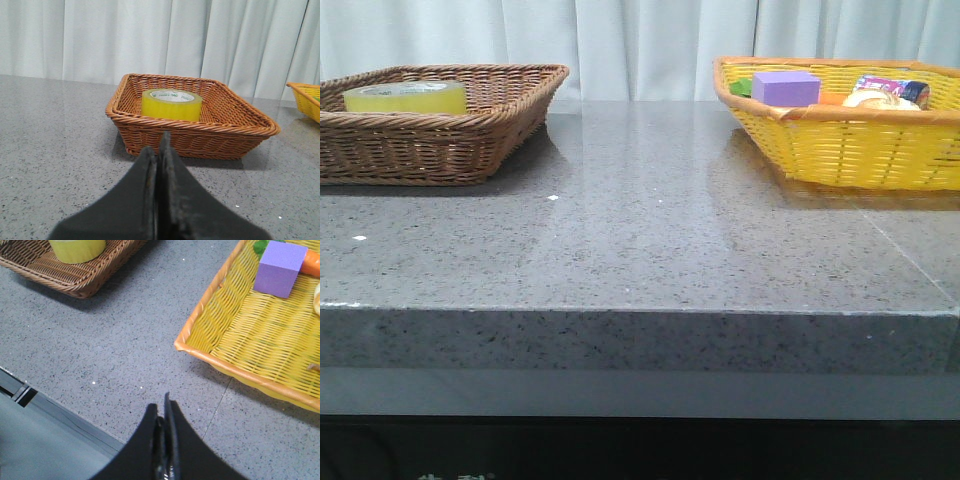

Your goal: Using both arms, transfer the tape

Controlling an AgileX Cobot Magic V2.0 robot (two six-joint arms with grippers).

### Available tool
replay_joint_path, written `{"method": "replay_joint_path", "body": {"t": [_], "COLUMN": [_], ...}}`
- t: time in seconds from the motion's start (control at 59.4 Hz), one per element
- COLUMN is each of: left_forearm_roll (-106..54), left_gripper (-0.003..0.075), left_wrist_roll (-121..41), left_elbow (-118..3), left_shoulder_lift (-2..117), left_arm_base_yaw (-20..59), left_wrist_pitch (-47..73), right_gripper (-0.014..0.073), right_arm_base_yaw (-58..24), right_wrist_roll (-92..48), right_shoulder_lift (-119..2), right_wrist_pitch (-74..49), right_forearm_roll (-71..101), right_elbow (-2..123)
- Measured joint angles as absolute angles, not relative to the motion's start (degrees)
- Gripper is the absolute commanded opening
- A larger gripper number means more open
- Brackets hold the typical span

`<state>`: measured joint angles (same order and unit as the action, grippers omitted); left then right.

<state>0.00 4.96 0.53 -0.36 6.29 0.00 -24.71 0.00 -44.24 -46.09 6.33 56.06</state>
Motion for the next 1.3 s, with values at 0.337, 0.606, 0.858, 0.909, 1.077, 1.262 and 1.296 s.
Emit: {"method": "replay_joint_path", "body": {"t": [0.337,0.606,0.858,0.909,1.077,1.262,1.296], "left_forearm_roll": [0.00,0.00,0.00,0.00,0.00,0.00,0.00], "left_gripper": [-0.0020,-0.0020,-0.0020,-0.0020,-0.0020,-0.0020,-0.0020], "left_wrist_roll": [4.96,4.96,4.96,4.96,4.96,4.96,4.96], "left_elbow": [0.53,0.53,0.53,0.53,0.53,0.53,0.53], "left_shoulder_lift": [-0.36,-0.36,-0.36,-0.36,-0.36,-0.36,-0.36], "left_arm_base_yaw": [6.29,6.29,6.29,6.29,6.29,6.29,6.29], "left_wrist_pitch": [0.00,0.00,0.00,0.00,0.00,0.00,0.00], "right_gripper": [-0.0068,-0.0066,-0.0066,-0.0066,-0.0066,-0.0066,-0.0066], "right_arm_base_yaw": [-24.56,-13.30,-5.76,-4.82,-2.28,-1.15,-0.92], "right_wrist_roll": [-0.37,-2.53,-2.76,-2.76,-2.76,-2.76,-2.76], "right_shoulder_lift": [-43.82,-29.68,-11.38,-8.18,-0.67,0.43,0.46], "right_wrist_pitch": [-45.25,-33.12,-16.67,-14.48,-8.98,-2.98,-2.64], "right_forearm_roll": [5.33,3.88,3.88,3.98,4.09,4.20,4.20], "right_elbow": [55.25,38.94,19.12,15.39,6.22,-0.79,-1.16]}}
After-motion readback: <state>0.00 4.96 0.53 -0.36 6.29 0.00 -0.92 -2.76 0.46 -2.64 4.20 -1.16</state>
